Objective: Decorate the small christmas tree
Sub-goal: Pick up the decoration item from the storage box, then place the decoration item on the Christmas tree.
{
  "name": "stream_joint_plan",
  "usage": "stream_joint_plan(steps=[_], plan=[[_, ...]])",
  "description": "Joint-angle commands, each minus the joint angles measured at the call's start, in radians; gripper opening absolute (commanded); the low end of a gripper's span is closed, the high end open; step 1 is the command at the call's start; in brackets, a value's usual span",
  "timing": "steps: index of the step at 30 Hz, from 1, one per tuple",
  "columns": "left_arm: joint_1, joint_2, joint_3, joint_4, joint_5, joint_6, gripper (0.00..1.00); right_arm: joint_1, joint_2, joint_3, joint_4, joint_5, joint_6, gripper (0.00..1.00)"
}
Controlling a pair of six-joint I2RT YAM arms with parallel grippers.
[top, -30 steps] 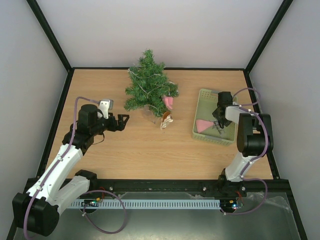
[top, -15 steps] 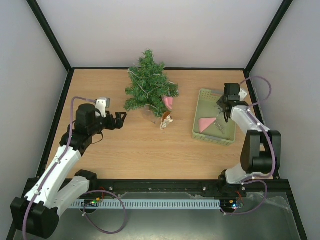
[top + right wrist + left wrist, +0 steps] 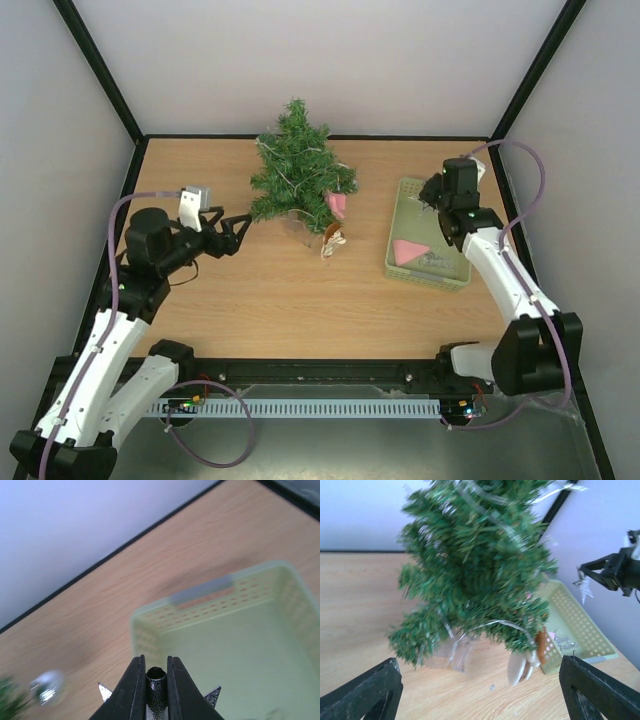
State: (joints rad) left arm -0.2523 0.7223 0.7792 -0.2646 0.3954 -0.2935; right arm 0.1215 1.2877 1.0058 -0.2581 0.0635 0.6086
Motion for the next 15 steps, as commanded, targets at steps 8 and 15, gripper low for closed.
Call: stream_joint_plan(steps=[8, 15], plan=[[-0.102, 0.025, 0.18, 0.012, 0.158, 0.056, 0.75, 0.301, -0.22, 0.113, -0.126, -0.256, 0.043, 0.07], [-0.307, 0.081, 0.186, 0.115, 0.103, -0.043, 0.7, 0.528, -0.267, 0.072, 0.05, -0.267, 0.258, 0.08]])
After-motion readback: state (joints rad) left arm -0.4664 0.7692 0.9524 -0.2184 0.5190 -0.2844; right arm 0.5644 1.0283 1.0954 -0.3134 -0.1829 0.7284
